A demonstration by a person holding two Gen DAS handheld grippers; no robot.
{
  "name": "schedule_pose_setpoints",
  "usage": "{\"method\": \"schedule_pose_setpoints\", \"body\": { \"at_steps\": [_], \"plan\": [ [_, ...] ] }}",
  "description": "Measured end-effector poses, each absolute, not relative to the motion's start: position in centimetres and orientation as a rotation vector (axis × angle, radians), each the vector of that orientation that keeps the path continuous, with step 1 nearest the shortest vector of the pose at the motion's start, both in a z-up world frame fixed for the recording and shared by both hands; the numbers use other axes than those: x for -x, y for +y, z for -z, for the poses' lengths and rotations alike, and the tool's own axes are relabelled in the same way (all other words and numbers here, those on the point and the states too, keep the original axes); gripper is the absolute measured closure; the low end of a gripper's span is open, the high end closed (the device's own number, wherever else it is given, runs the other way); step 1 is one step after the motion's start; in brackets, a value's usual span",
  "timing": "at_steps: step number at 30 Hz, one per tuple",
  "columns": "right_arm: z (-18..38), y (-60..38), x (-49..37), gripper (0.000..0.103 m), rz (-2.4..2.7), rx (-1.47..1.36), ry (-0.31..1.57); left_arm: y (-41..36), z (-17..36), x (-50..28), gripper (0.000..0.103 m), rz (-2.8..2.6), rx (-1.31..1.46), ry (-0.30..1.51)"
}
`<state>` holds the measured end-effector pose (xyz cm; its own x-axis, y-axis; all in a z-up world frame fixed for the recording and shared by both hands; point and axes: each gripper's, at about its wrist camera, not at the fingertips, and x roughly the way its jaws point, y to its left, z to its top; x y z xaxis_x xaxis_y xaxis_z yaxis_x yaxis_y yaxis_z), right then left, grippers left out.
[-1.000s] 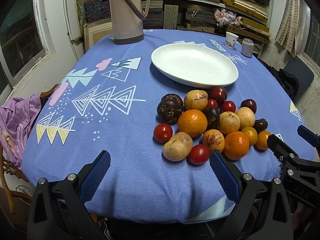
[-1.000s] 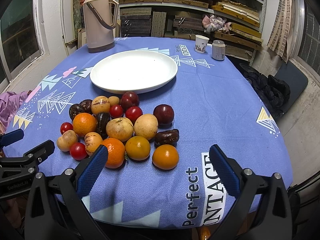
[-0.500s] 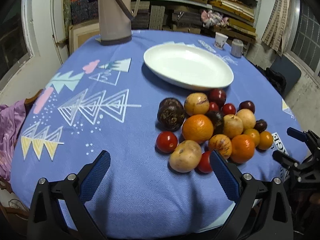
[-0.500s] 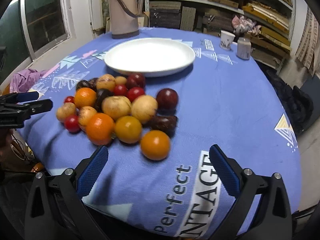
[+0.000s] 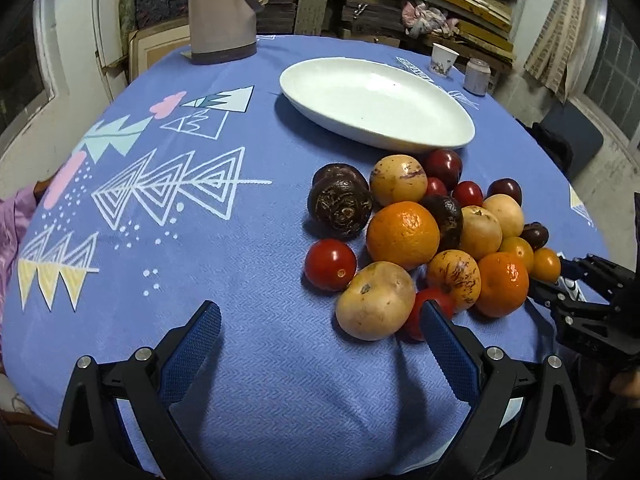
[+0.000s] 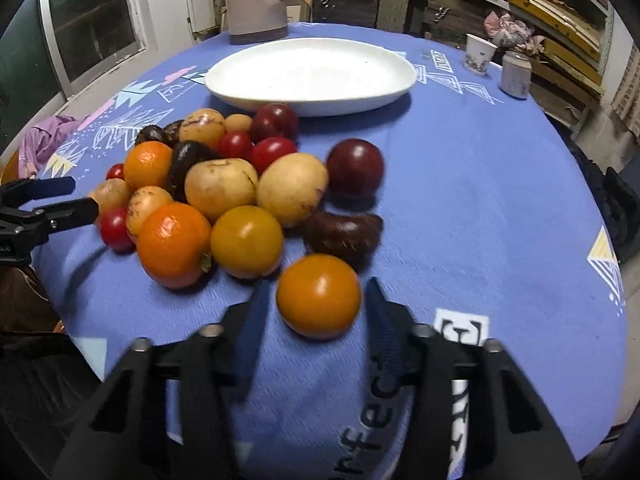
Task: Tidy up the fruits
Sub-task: 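Grasp the orange cherry tomato with the right tool while the left tool grasps a red cherry tomato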
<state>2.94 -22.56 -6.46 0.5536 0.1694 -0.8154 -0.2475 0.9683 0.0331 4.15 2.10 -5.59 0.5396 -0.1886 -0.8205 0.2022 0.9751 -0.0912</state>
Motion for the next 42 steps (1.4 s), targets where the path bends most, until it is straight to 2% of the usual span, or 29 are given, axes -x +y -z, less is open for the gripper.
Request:
{"method": "schedule_pose_setpoints", "body": {
  "at_steps": [8, 15, 21, 28, 32, 34, 38, 40, 42],
  "plan": [
    [6.3, -23.1, -3.0, 0.065, -0.274, 0.051, 0.949, 1.5, 5.8, -4.7, 0.003, 0.236, -0.073, 0.959],
    [6.3, -23.2, -2.6, 0.065, -0.289, 0.035, 0.944, 3.6, 6.0, -6.2, 0.004, 0.300, 0.065, 1.029],
    [6.4, -23.2, -2.4, 0.065, -0.291, 0.036, 0.943, 5.7, 4.4, -6.6, 0.004, 0.312, 0.165, 0.986],
    [6.3, -22.8, -2.2, 0.065, -0.296, 0.047, 0.944, 6.2, 6.4, -8.8, 0.004, 0.223, 0.186, 1.080],
    [6.3, -22.7, -2.1, 0.065, -0.301, 0.047, 0.943, 6.8, 6.3, -9.4, 0.005, 0.232, 0.223, 1.072],
    [6.3, -22.7, -2.2, 0.065, -0.300, 0.047, 0.942, 6.5, 6.3, -9.1, 0.013, 0.222, 0.179, 1.055],
    [6.4, -22.6, -2.1, 0.065, -0.298, 0.051, 0.941, 5.4, 6.1, -8.7, 0.050, 0.322, 0.181, 1.054],
    [6.3, -22.5, -2.0, 0.065, -0.298, 0.053, 0.941, 4.4, 6.1, -8.4, 0.057, 0.345, 0.160, 1.052],
    [6.3, -22.5, -2.0, 0.065, -0.299, 0.054, 0.941, 3.8, 6.1, -8.2, 0.058, 0.343, 0.145, 1.052]
  ]
}}
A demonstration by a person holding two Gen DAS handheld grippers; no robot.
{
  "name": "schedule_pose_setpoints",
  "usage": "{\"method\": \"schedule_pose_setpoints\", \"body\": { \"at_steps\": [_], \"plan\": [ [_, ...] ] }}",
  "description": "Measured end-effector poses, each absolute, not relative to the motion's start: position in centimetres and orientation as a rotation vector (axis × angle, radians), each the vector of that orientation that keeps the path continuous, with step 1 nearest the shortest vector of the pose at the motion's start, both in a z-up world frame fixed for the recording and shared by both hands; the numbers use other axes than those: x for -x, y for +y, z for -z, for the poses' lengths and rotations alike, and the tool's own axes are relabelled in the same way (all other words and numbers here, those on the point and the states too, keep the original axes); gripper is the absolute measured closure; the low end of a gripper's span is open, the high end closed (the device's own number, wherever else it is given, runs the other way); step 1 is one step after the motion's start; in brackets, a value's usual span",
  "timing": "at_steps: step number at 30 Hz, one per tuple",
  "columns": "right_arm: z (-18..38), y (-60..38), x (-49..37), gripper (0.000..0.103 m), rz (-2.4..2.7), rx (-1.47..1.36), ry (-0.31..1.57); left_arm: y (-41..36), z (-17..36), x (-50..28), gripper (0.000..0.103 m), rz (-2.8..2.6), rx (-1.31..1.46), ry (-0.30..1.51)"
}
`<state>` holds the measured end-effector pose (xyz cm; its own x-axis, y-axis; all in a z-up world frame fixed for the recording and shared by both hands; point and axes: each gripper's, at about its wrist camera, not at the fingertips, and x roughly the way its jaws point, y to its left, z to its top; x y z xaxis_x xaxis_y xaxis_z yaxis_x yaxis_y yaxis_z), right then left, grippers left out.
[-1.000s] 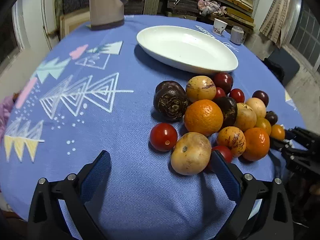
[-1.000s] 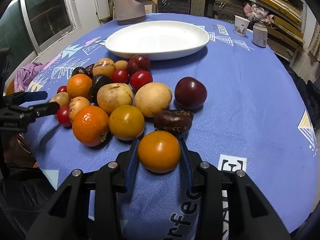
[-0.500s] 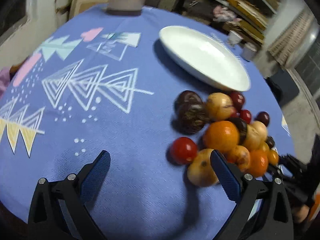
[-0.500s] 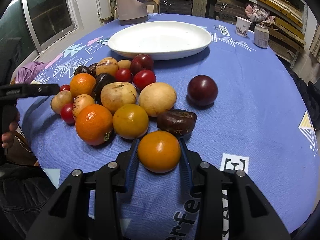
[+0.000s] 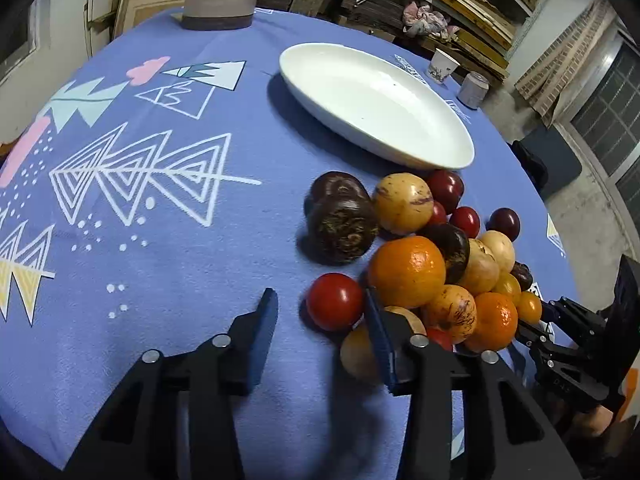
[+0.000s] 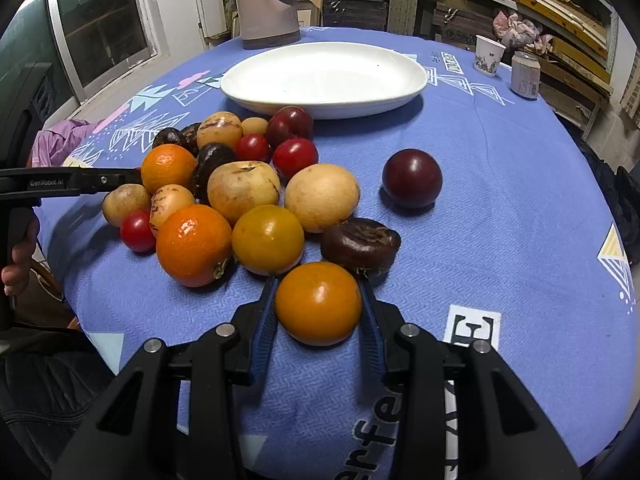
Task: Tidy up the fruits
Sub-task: 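Grasp the orange cherry tomato with the right tool while the left tool grasps a red cherry tomato, then carry both tomatoes onto the white plate and open both tools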
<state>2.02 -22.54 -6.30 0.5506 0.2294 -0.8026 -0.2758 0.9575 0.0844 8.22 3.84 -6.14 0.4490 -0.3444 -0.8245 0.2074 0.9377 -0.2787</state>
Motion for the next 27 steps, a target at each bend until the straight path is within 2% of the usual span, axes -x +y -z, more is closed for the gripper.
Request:
{"method": "schedule_pose_setpoints", "body": {
  "at_steps": [3, 4, 15, 27],
  "plan": [
    [6.3, -22.5, -2.0, 0.065, -0.299, 0.054, 0.942, 3.5, 6.5, -8.4, 0.060, 0.348, 0.153, 1.056],
    [6.3, -22.5, -2.0, 0.065, -0.298, 0.056, 0.942, 3.2, 6.5, -8.3, 0.074, 0.362, 0.156, 1.052],
    [5.5, -23.1, -1.7, 0.065, -0.323, 0.029, 0.929, 2.2, 5.8, -7.3, 0.074, 0.354, 0.056, 0.972],
    [0.1, -23.8, -2.9, 0.065, -0.342, 0.041, 0.788, 2.6, 1.3, -7.7, 0.074, 0.369, 0.021, 0.846]
  ]
}}
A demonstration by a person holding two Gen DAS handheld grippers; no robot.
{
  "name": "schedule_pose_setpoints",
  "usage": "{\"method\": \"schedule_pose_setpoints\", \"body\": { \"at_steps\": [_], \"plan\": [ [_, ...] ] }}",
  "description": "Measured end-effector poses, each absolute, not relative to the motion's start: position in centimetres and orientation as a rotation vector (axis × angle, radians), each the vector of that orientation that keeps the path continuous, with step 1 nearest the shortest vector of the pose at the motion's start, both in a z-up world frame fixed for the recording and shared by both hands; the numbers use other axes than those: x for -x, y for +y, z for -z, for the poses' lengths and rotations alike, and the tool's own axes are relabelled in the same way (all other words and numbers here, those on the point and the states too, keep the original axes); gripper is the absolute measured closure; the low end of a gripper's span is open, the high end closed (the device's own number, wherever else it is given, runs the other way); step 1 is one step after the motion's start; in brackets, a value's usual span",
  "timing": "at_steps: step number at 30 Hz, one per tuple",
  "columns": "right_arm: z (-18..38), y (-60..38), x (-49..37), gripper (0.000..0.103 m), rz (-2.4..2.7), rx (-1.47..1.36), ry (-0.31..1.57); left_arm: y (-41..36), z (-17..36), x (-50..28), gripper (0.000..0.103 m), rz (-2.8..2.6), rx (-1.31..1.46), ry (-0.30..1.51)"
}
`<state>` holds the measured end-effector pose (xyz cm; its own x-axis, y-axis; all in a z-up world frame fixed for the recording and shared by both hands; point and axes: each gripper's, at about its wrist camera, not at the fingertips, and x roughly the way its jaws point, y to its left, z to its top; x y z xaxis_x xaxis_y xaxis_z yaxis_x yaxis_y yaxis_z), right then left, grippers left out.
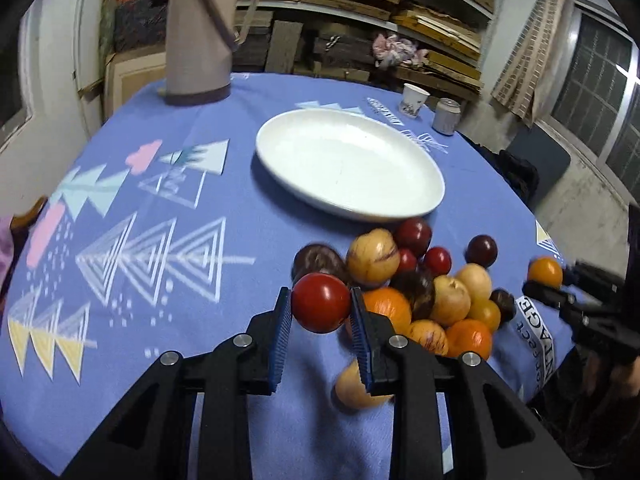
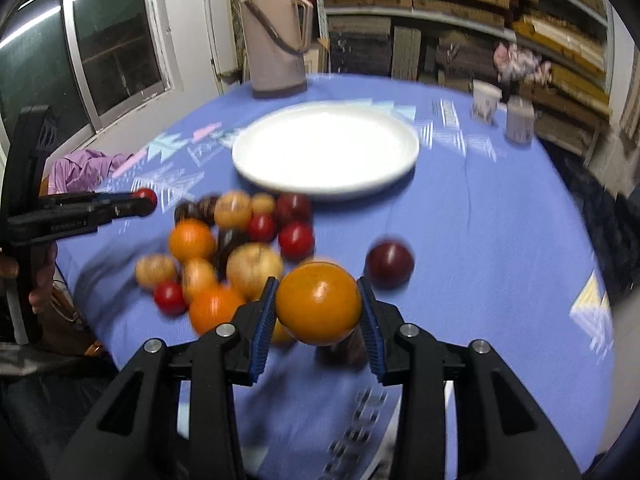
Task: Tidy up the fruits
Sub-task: 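Carry both tomatoes onto the white plate and open both tools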
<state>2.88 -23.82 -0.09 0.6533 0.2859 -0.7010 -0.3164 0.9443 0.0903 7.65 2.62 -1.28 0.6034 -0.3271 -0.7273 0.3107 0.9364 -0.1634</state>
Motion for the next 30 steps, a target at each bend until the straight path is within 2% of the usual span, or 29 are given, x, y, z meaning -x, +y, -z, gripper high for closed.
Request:
{"method": "schedule_pose_setpoints", "body": {
  "at_steps": [9, 13, 19, 25, 26, 27, 28, 29, 30],
  "plan": [
    [-2.8, -20.5, -12.2, 0.065, -0.379, 0.174, 0.759, -0.9, -0.8, -15.4, 0.074, 0.365, -0.050, 0.780],
    [-1.8, -19.4, -18.8, 0.065, -0.370, 0.233, 0.834, -2.4, -0.7, -21.3, 0.074, 0.343, -0.064, 0.799],
    [1.0, -18.1, -28.2, 0.065, -0.354, 0.291, 0.944, -3.4, 2.2, -29.9, 0.074, 0.304, -0.061, 0.921],
    [3.5, -17.4, -33.2, 0.065, -0.368, 0.270, 1.015, -4.3, 3.7, -33.0, 0.073, 0.299, -0.077, 0.950],
    [3.8, -17.5, -33.7, 0.060, -0.364, 0.260, 1.025, -4.3, 3.9, -33.2, 0.072, 0.295, -0.077, 0.955],
    [4.0, -17.6, -34.0, 0.056, -0.351, 0.256, 1.030, -4.3, 4.0, -33.2, 0.069, 0.290, -0.073, 0.958],
    [3.9, -17.9, -33.9, 0.047, -0.338, 0.251, 1.019, -4.1, 4.0, -33.1, 0.055, 0.284, -0.066, 0.959],
    [3.5, -18.2, -33.6, 0.043, -0.338, 0.237, 0.994, -4.0, 3.9, -32.9, 0.043, 0.281, -0.061, 0.952],
    [3.1, -18.5, -33.2, 0.043, -0.344, 0.227, 0.979, -3.8, 3.6, -32.4, 0.040, 0.276, -0.057, 0.932]
  ]
}}
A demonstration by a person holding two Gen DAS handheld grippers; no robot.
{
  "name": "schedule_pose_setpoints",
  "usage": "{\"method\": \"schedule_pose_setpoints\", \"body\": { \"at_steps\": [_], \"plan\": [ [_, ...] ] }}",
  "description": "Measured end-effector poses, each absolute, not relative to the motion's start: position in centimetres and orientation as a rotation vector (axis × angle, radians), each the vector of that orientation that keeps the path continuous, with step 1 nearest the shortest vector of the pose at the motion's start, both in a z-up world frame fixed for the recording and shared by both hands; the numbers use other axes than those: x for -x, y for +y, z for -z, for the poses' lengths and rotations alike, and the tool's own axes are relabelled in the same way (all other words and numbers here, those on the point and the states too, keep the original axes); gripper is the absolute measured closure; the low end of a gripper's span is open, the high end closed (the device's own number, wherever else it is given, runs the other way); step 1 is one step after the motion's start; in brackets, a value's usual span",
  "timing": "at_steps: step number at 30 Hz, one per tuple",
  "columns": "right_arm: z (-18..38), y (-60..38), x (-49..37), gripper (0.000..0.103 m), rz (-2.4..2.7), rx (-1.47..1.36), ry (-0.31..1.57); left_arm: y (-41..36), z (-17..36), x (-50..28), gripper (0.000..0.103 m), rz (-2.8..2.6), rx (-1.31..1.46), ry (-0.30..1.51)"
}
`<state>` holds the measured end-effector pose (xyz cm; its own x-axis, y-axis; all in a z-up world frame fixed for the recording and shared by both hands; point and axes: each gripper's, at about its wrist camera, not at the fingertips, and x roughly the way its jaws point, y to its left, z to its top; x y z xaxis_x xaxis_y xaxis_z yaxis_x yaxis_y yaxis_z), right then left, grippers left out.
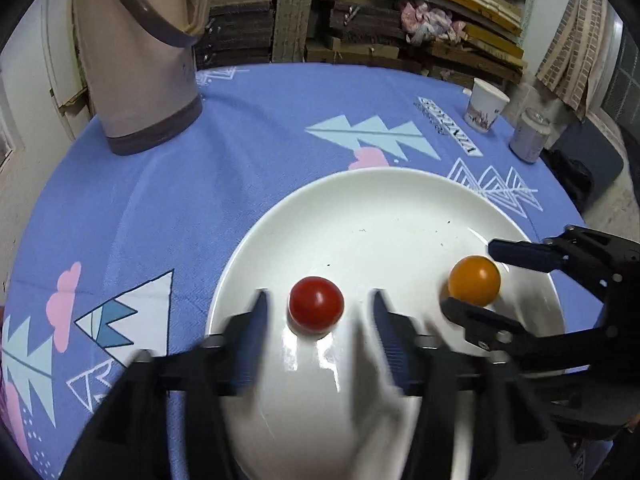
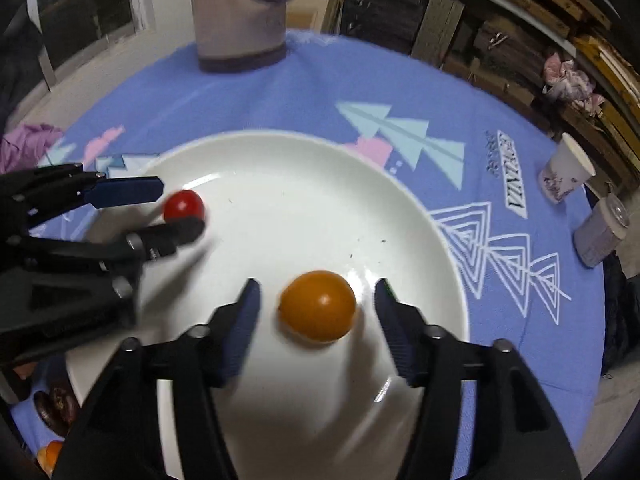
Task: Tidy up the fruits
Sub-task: 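Carry both tomatoes onto the white plate and open both tools, then grasp the dark red plum with the right tool while the left tool grasps a dark mangosteen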
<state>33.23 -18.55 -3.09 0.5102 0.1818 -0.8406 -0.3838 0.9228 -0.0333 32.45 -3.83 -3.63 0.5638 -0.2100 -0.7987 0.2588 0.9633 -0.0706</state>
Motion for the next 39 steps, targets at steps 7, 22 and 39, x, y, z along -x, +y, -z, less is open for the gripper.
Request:
{"method": "schedule_pose_setpoints", "body": {
  "at_steps": [7, 22, 39],
  "plan": [
    [-0.4, -22.4, -26.2, 0.022, -0.318, 0.156, 0.863, -2.5, 2.2, -27.9, 0.022, 0.322, -0.060, 0.906],
    [3.4, -29.9, -9.9, 0.012, -0.168, -0.005, 0.895, 2.8, 3.3, -14.8, 0.006, 0.316, 0.010, 0.894],
    [6.5, -28.2, -10.8, 0.064, -0.216, -0.127, 0.950, 2.2, 5.1, -11.6, 0.006, 0.306, -0.022, 0.897]
  ]
}}
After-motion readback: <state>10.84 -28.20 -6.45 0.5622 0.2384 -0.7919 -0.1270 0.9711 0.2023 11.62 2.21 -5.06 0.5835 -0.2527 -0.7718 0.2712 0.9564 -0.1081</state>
